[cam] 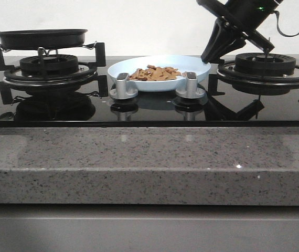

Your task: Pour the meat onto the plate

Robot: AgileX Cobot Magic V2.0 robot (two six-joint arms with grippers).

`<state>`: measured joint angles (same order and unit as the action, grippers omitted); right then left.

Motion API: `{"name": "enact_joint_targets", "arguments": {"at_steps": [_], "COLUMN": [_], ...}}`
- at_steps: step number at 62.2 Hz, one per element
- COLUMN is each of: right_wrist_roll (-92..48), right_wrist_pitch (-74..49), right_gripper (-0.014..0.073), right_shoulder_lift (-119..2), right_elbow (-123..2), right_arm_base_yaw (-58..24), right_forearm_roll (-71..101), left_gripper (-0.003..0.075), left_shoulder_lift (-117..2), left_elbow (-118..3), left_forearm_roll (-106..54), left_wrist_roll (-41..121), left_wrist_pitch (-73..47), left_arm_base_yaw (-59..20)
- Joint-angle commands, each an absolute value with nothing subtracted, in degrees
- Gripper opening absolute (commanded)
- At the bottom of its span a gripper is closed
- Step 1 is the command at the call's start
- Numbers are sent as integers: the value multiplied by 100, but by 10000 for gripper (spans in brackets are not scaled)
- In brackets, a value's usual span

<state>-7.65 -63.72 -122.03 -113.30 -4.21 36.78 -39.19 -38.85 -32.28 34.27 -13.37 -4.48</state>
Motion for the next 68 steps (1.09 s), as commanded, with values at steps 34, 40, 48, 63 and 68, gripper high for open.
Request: {"name": "enact_joint_targets", "arguments": {"at_steps": [34, 40, 48, 63, 68], "right_wrist_roll": [-526, -526, -526, -551, -551], "right_wrist_pitch": [-7233, -7425, -7674, -7450, -7057], "right_gripper": [41, -57, -59, -59, -59], "right_shoulder_lift": [-11385, -11277, -11132, -10338, -9790], "right_elbow": [-12445, -12523, -12518, -12041, -11569], "right_arm_base_yaw": [-389, -389, -389, -572, -765], "right_forearm_roll": [3164, 2981, 2669, 1999, 1583], "left_gripper": [-20, -20, -20, -20, -20], "left_shoulder_lift": [-3902, -3902, -3902, -3902, -3902], "left_elbow": [-4037, -4037, -4037, -4037, -4037], "left_forearm_roll": [-3316, -3316, -3316, -3316, -3316], "left_wrist_roll": [3375, 3375, 3375, 3375, 3375], "left_wrist_pitch": [-924, -924, -924, -924, -924], "left_arm_base_yaw": [-496, -496, -496, -496, -496]}}
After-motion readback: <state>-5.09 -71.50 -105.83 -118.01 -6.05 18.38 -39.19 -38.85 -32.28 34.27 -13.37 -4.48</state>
